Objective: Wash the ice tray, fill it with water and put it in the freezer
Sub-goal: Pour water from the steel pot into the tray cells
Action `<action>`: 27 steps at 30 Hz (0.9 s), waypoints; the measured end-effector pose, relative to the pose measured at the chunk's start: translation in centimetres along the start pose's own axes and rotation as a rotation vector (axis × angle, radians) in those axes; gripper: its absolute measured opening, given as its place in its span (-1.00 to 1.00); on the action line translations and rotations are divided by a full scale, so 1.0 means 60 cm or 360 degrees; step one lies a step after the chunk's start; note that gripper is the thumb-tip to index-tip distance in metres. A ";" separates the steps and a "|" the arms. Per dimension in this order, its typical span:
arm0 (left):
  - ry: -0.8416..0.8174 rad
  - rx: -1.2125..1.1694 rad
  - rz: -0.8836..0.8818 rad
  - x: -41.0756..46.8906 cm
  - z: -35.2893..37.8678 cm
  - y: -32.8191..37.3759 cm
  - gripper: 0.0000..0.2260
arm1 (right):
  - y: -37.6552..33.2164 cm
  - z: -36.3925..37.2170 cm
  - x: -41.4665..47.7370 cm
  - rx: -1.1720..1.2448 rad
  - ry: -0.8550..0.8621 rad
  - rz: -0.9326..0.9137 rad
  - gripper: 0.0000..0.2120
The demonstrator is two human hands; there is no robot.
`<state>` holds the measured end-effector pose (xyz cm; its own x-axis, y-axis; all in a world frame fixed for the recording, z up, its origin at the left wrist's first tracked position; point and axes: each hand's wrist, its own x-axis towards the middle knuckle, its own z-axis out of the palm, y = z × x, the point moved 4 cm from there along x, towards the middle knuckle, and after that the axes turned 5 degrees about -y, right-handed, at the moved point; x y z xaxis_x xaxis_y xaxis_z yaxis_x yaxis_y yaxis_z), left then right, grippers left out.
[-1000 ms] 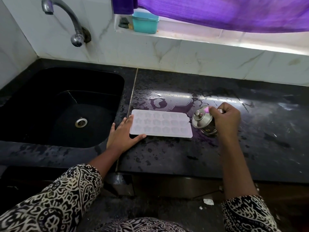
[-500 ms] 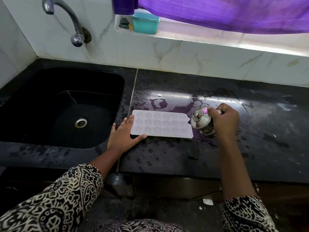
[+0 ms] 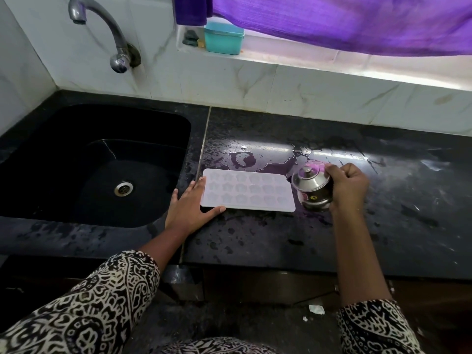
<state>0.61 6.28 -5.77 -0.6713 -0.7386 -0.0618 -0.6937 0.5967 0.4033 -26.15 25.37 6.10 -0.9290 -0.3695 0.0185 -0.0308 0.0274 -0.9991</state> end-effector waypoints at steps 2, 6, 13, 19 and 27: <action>-0.0004 0.0000 0.0000 0.001 0.000 -0.001 -0.01 | -0.003 0.000 -0.003 -0.0203 -0.0003 -0.0086 -0.67; -0.0002 -0.0009 0.0004 0.001 0.002 -0.002 -0.02 | 0.002 0.000 -0.007 -0.0445 -0.0034 -0.0215 -0.65; -0.0001 -0.0001 0.0004 0.000 0.000 -0.002 -0.02 | 0.005 0.007 -0.006 -0.0710 -0.0122 -0.0383 -0.64; 0.0000 -0.0006 0.0005 0.001 0.001 -0.001 -0.02 | 0.005 0.006 -0.006 -0.0693 -0.0122 -0.0384 -0.64; 0.0002 0.0016 -0.0004 0.000 0.001 0.000 -0.01 | 0.020 -0.012 0.001 0.0106 0.0007 0.0087 -0.65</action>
<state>0.62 6.30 -5.85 -0.6691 -0.7405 -0.0620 -0.6982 0.5979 0.3937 -26.53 26.07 4.94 -0.9302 -0.3652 -0.0360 0.0444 -0.0147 -0.9989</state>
